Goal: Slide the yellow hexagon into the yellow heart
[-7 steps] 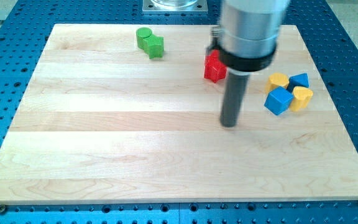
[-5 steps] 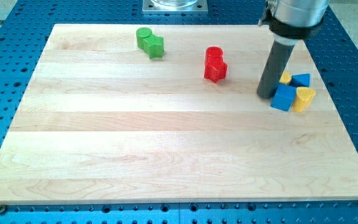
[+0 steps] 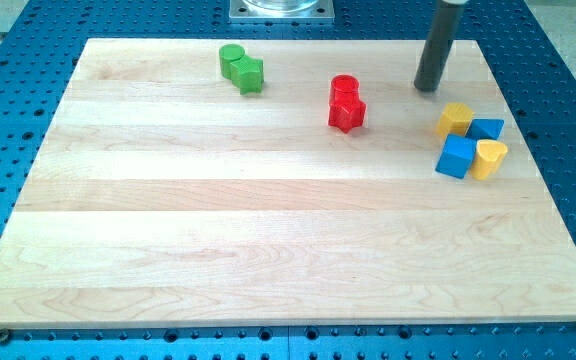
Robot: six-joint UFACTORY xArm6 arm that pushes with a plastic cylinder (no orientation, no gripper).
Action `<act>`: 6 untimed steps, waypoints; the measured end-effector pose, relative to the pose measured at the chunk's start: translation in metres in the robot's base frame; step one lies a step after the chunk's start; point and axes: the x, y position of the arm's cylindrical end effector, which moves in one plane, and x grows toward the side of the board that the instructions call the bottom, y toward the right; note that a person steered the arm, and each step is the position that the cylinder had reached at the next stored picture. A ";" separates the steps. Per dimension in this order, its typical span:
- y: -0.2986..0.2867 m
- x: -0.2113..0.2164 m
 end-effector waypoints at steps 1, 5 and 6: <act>0.000 0.059; 0.012 0.037; 0.021 0.091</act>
